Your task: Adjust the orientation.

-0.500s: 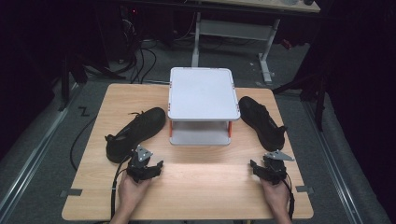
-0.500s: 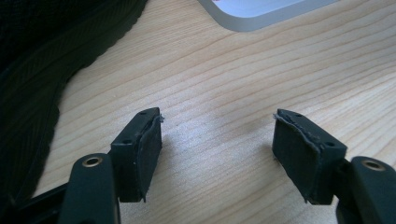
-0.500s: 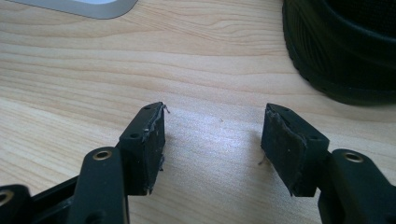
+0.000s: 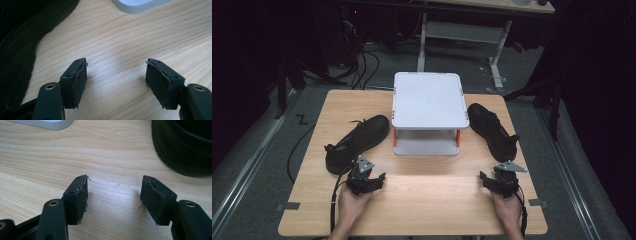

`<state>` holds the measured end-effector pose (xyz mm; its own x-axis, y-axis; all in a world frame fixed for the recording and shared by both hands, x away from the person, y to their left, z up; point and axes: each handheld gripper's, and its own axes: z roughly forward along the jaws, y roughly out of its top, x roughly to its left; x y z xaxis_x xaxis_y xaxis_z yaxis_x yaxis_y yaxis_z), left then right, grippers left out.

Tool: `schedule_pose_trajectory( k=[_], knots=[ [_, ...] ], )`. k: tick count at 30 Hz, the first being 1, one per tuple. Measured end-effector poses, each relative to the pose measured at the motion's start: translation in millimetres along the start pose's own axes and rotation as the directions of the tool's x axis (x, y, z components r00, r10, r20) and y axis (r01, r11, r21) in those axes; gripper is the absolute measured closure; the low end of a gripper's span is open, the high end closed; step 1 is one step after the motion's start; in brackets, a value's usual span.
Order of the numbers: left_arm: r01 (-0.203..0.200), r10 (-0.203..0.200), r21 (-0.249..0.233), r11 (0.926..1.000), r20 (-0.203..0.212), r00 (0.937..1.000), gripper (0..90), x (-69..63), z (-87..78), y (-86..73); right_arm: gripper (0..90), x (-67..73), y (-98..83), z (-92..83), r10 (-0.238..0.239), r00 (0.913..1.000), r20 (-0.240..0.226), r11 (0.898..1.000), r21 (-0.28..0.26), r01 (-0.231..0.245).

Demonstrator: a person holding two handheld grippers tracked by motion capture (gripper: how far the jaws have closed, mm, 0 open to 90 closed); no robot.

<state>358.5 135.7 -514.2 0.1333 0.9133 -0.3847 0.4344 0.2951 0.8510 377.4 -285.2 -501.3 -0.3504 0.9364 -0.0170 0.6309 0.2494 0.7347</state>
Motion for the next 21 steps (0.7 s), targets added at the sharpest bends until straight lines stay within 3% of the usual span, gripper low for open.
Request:
schedule_pose_trajectory(
  k=[4, 6, 11, 15, 21],
  knots=[
    [0.007, -0.007, -0.013, 0.9999, 0.008, 0.9999, 35.0, 0.1, -7.5, 6.1, 38.8, 0.0, 0.0, 0.1, 0.0, 1.0, -0.002, 1.0, 0.0, 0.0],
    [0.039, -0.037, -0.061, 0.9974, 0.026, 0.999, 35.0, 0.6, -18.2, 17.0, 38.3, -0.2, 0.1, 0.2, 0.0, 1.0, -0.005, 1.0, 0.0, 0.0],
    [0.037, -0.034, -0.1, 0.9943, 0.029, 0.999, 34.4, 2.8, -31.6, 35.6, 37.8, -0.6, 0.2, 0.3, -0.002, 1.0, -0.007, 1.0, 0.0, 0.002],
    [0.051, -0.047, -0.111, 0.9926, 0.037, 0.9982, 34.7, 4.7, -37.1, 46.4, 37.6, -0.5, 0.2, 0.3, -0.003, 1.0, -0.008, 1.0, 0.0, 0.003],
    [0.034, -0.031, -0.114, 0.9929, 0.035, 0.9989, 37.1, 6.8, -41.2, 62.8, 37.1, -0.4, 0.2, 0.3, -0.002, 1.0, -0.009, 1.0, 0.001, 0.002]
  ],
)
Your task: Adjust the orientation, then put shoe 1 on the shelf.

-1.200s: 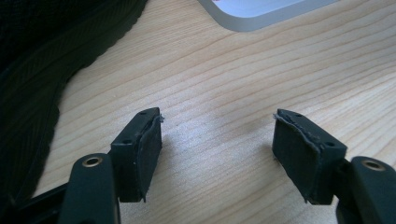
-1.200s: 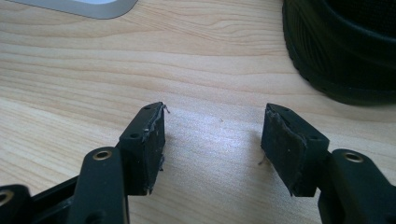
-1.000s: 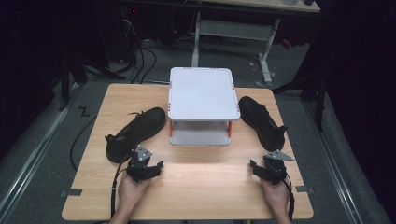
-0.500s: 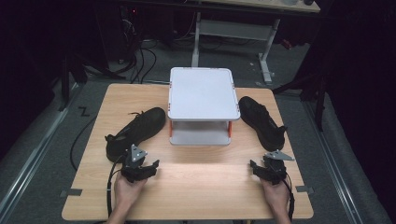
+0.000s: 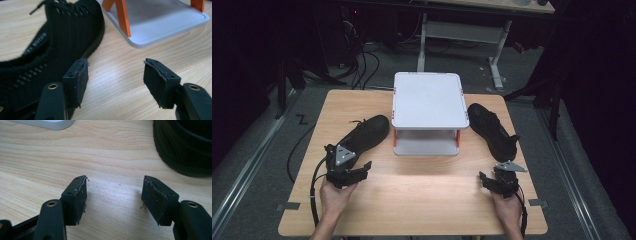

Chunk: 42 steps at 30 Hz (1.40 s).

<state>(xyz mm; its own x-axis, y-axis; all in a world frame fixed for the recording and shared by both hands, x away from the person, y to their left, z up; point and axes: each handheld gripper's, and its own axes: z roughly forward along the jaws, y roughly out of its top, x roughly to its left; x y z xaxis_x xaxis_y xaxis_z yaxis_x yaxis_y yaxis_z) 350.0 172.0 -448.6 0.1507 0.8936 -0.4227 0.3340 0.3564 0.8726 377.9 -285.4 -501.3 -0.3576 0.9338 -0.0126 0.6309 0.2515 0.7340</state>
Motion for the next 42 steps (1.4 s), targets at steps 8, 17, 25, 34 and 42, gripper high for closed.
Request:
schedule_pose_trajectory(
  k=[8, 17, 25, 34, 42],
  knots=[
    [-0.03, 0.03, 0.009, 0.9995, 0.031, 0.9991, 43.7, 1.3, -4.3, 23.6, 36.8, 0.1, 0.0, 0.0, -0.001, 1.0, 0.0, 1.0, 0.001, 0.001],
    [-0.064, 0.064, 0.035, 0.9973, 0.006, 0.9979, 41.1, 7.9, -1.4, 44.5, 36.4, 0.5, -0.1, 0.0, -0.004, 1.0, 0.001, 1.0, 0.002, 0.004],
    [-0.096, 0.099, 0.059, 0.9936, -0.037, 0.9944, 39.0, 21.2, 9.0, 59.6, 36.4, 0.2, 0.0, 0.1, -0.005, 1.0, 0.001, 1.0, 0.001, 0.005],
    [-0.099, 0.104, 0.099, 0.9902, -0.044, 0.9936, 37.3, 30.8, 23.1, 63.0, 36.4, 0.2, -0.1, 0.1, -0.005, 1.0, 0.001, 1.0, 0.001, 0.005],
    [-0.128, 0.139, 0.16, 0.9787, -0.058, 0.9886, 42.3, 36.3, 32.4, 53.7, 36.7, 0.3, 0.0, 0.1, -0.006, 1.0, 0.002, 1.0, 0.001, 0.006]
  ],
)
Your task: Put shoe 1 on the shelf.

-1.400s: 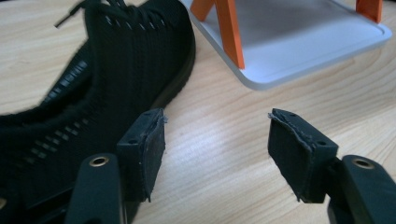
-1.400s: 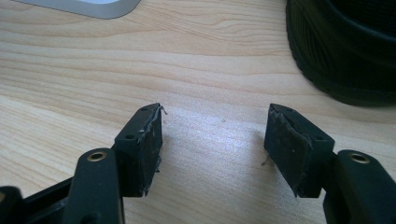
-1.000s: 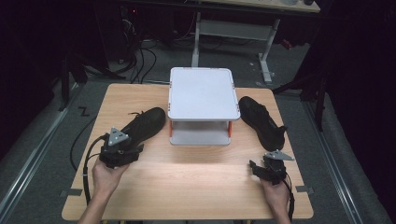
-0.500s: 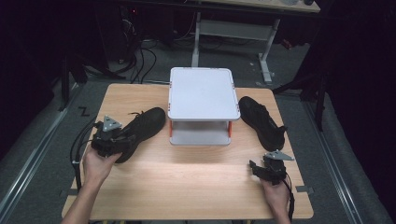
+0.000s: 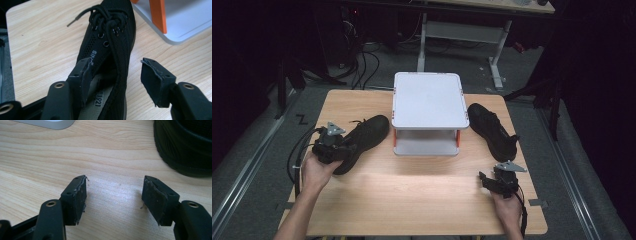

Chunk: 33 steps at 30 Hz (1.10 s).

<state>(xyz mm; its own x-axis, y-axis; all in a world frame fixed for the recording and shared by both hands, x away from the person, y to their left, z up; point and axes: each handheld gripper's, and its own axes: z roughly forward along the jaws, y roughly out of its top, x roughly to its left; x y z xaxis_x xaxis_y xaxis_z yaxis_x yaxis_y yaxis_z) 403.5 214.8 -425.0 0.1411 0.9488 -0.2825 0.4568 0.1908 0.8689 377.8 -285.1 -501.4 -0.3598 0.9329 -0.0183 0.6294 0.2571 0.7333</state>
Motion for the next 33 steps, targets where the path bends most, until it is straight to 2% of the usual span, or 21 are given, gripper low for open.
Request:
schedule_pose_trajectory(
  k=[4, 9, 11, 12, 13, 18, 19, 20, 21, 22, 23, 27, 30, 33],
  knots=[
    [-0.028, 0.029, 0.035, 0.999, -0.004, 0.9996, 43.4, -0.3, 5.2, -7.5, 36.8, 0.1, 0.0, 0.0, -0.001, 1.0, -0.001, 1.0, 0.001, 0.001],
    [-0.018, 0.017, 0.044, 0.9989, 0.026, 0.9995, 44.2, 2.6, 5.0, -11.0, 36.9, 0.1, 0.0, 0.0, -0.001, 1.0, -0.001, 1.0, 0.0, 0.001],
    [-0.05, 0.048, 0.06, 0.9969, 0.034, 0.9983, 44.5, 0.8, 6.4, -14.0, 36.9, 0.1, 0.0, 0.1, -0.002, 1.0, 0.0, 1.0, 0.0, 0.002],
    [-0.092, 0.09, 0.069, 0.9934, 0.025, 0.9956, 44.5, -2.4, 9.2, -18.2, 36.9, 0.0, 0.0, 0.1, -0.002, 1.0, 0.0, 1.0, 0.0, 0.002],
    [-0.11, 0.109, 0.074, 0.9912, 0.022, 0.9938, 44.6, -3.0, 10.3, -19.7, 36.9, 0.1, 0.0, 0.1, -0.002, 1.0, 0.0, 1.0, -0.001, 0.002],
    [-0.119, 0.117, 0.074, 0.9902, 0.02, 0.9929, 46.3, -3.2, 15.4, -21.7, 37.0, 0.1, 0.0, 0.1, -0.003, 1.0, 0.0, 1.0, -0.001, 0.003],
    [-0.131, 0.13, 0.078, 0.9882, 0.024, 0.9912, 46.3, -4.2, 17.2, -23.2, 37.0, 0.1, 0.0, 0.1, -0.003, 1.0, 0.0, 1.0, -0.001, 0.003],
    [-0.152, 0.149, 0.1, 0.9832, 0.036, 0.9881, 47.2, -6.9, 22.0, -27.3, 37.0, 0.1, 0.0, 0.1, -0.002, 1.0, 0.0, 1.0, -0.001, 0.002],
    [-0.152, 0.149, 0.1, 0.9832, 0.036, 0.9881, 48.3, -6.9, 22.0, -27.3, 37.0, 0.1, 0.0, 0.1, -0.002, 1.0, 0.0, 1.0, -0.001, 0.002],
    [-0.161, 0.158, 0.137, 0.9773, 0.034, 0.9869, 50.4, -8.7, 30.1, -34.3, 37.0, 0.1, 0.0, 0.1, -0.001, 1.0, 0.0, 1.0, 0.0, 0.001],
    [-0.167, 0.165, 0.145, 0.9752, 0.028, 0.9859, 50.6, -8.8, 34.5, -38.0, 37.0, 0.1, 0.0, 0.1, -0.002, 1.0, 0.0, 1.0, -0.001, 0.002],
    [-0.158, 0.158, 0.131, 0.9787, 0.008, 0.9874, 59.8, -6.4, 44.3, -42.4, 37.0, 0.0, 0.0, 0.0, -0.002, 1.0, 0.0, 1.0, -0.001, 0.002],
    [-0.116, 0.115, 0.124, 0.9854, 0.015, 0.9932, 69.5, -1.9, 42.3, -36.4, 37.0, 0.0, 0.0, 0.1, -0.002, 1.0, 0.001, 1.0, -0.001, 0.002],
    [-0.118, 0.116, 0.132, 0.9842, 0.022, 0.993, 74.2, -0.7, 42.1, -35.4, 37.0, 0.1, 0.0, 0.0, -0.001, 1.0, 0.0, 1.0, 0.0, 0.001]
  ],
)
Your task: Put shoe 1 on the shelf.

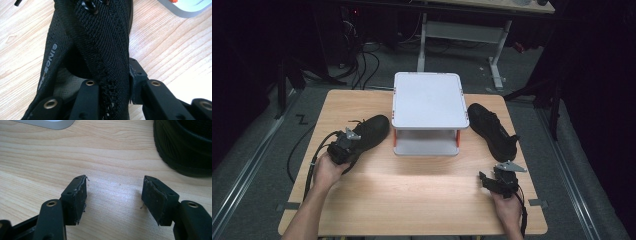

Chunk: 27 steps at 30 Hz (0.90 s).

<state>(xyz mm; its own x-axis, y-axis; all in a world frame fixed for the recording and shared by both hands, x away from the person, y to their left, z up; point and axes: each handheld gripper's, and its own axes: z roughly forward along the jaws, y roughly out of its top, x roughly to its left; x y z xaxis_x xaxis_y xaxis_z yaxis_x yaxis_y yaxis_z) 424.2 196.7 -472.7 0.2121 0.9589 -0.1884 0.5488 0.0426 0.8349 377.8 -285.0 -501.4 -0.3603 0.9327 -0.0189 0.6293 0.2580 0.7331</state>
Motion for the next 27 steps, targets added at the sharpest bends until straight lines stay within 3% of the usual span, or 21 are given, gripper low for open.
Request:
schedule_pose_trajectory(
  k=[5, 17, 20, 27],
  knots=[
    [0.01, -0.01, 0.009, 0.9999, 0.014, 0.9998, 79.8, 1.4, -1.1, 2.0, 37.0, 0.1, 0.0, 0.0, 0.002, 1.0, 0.001, 1.0, 0.0, -0.002],
    [0.026, -0.026, 0.022, 0.9994, 0.019, 0.9995, 83.7, -1.5, -9.7, 3.2, 36.9, 0.0, 0.0, 0.0, 0.001, 1.0, 0.0, 1.0, 0.0, -0.001],
    [0.077, -0.077, 0.01, 0.997, 0.035, 0.9964, 84.6, -1.0, -20.5, 8.1, 36.8, 0.0, 0.0, 0.0, 0.001, 1.0, 0.0, 1.0, 0.0, -0.001],
    [0.136, -0.136, -0.01, 0.9906, 0.054, 0.9893, 85.4, 0.7, -41.0, 7.7, 36.6, 0.2, 0.0, 0.0, 0.0, 1.0, 0.0, 1.0, 0.0, 0.0]
  ],
)
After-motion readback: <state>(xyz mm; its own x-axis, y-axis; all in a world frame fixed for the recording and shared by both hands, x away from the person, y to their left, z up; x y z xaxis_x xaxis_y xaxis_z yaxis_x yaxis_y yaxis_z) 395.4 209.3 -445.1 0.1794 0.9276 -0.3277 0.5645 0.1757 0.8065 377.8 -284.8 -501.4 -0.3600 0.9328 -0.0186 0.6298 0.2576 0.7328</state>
